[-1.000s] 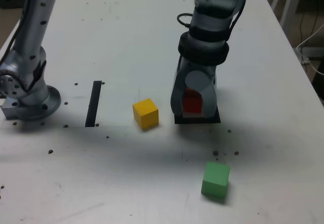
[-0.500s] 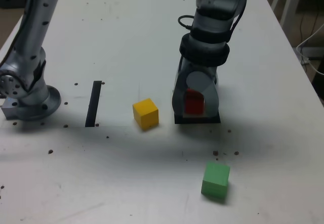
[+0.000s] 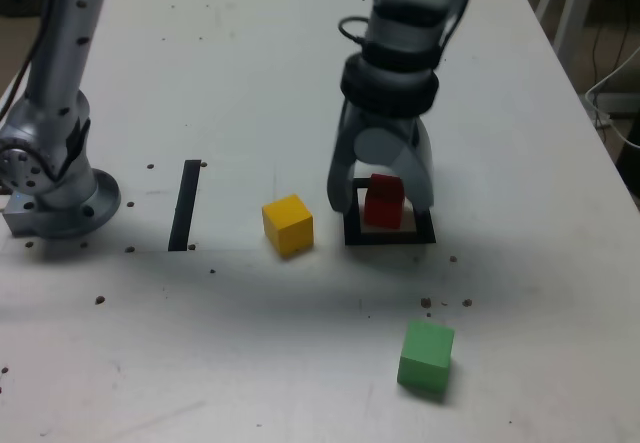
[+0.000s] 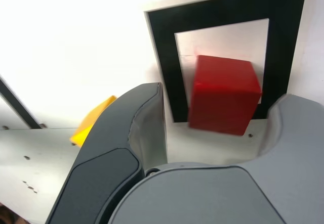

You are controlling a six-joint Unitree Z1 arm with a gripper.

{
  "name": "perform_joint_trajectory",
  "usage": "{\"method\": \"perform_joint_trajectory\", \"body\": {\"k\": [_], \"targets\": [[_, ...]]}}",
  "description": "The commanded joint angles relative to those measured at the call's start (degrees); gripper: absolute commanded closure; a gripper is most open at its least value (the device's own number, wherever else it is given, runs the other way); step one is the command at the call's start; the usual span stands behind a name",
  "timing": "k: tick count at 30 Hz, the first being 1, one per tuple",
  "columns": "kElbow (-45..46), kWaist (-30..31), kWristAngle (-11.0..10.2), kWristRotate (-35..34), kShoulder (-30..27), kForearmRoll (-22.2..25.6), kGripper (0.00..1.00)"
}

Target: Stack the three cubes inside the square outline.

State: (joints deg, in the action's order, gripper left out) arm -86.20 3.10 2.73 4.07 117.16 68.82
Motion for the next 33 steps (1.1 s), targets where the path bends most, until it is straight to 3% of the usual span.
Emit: {"method": "perform_joint_trajectory", "body": {"k": [1,7,13,22,33], "targets": [[1.24,-0.09,-1.16,-1.12,-2.45,0.25,0.01],[4.45,-0.12,-3.43,-5.27,-7.58,2.07,0.01],[7.85,-0.11,-3.76,-8.17,-9.91,3.15,0.00],[13.79,0.82,-2.37,-9.68,-13.62,1.15,0.01],[18.24,2.95,1.01,-12.60,-15.28,0.13,0.00]]}}
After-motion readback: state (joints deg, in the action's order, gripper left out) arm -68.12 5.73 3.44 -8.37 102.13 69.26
